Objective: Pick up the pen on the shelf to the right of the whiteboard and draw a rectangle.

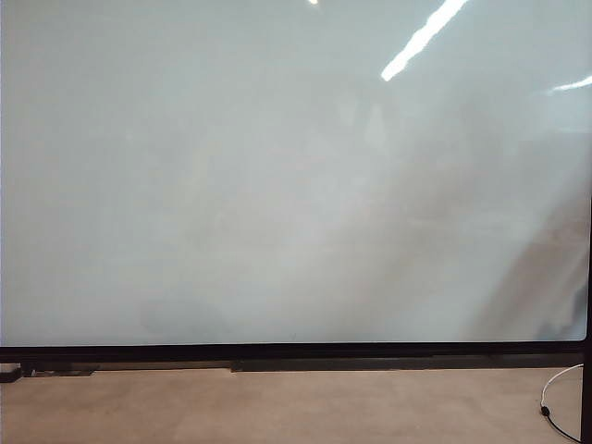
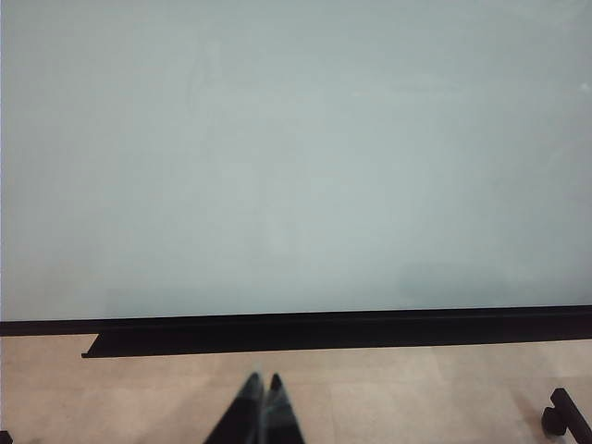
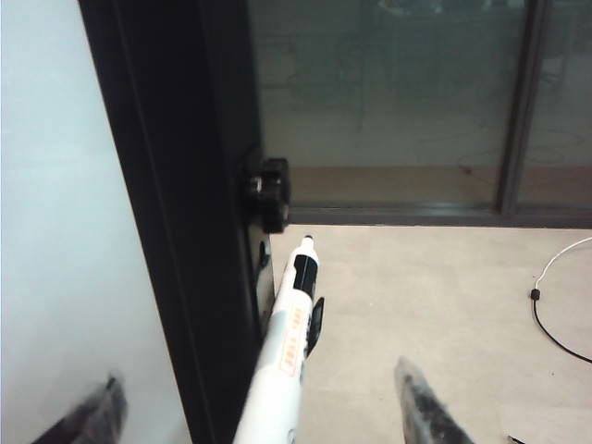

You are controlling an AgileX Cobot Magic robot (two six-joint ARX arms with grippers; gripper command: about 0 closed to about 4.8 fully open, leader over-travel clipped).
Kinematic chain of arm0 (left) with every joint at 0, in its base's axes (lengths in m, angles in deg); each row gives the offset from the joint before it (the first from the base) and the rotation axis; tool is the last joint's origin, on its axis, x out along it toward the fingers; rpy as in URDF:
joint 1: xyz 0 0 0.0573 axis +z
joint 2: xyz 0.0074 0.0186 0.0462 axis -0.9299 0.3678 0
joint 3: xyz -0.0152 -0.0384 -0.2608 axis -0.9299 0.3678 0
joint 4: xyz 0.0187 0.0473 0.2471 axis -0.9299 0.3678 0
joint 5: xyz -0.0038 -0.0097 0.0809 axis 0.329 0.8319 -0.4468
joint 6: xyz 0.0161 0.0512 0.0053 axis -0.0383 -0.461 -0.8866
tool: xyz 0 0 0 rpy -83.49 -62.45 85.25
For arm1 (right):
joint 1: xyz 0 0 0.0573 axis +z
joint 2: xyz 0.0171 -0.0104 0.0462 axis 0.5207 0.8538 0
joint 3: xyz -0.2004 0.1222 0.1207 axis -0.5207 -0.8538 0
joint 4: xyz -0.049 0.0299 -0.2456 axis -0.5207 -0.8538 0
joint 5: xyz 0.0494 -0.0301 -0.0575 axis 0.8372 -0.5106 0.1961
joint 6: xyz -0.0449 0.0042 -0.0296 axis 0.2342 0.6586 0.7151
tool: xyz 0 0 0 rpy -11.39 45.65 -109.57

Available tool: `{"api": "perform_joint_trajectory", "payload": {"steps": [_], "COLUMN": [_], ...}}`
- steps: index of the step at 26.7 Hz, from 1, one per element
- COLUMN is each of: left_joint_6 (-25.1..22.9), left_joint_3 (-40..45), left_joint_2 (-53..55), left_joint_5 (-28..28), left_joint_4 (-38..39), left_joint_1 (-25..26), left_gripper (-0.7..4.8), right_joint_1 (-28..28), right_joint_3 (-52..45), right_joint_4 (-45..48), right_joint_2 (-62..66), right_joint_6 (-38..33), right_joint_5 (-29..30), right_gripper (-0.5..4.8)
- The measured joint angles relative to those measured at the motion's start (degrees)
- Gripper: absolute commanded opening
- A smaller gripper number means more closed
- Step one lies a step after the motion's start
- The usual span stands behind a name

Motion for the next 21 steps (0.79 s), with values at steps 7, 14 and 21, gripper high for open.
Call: {"api": "perform_joint_trajectory", "payload": {"steps": [7, 14, 21], "left_joint_6": [0.0, 0.0, 0.0], "left_joint_3": [-0.02, -0.02, -0.02], "left_joint_2": [0.0, 0.0, 0.0], "left_joint_5": [0.0, 0.0, 0.0], "left_joint_4": [-0.02, 0.0, 0.0], "left_joint_1": [0.0, 0.0, 0.0], "left_gripper": [-0.04, -0.04, -0.04], "right_joint_1": [0.0, 0.76, 1.49], "right_joint_3": [0.63, 2.56, 4.42], "right_joint_4": [0.55, 1.38, 1.44], "right_joint_2": [1.6, 3.89, 4.02], "right_joint_6": [0.0, -0.02, -0.02], "right_joint_5": [-0.02, -0.04, 0.02], "right_gripper": [3.66, 3.66, 3.64]}}
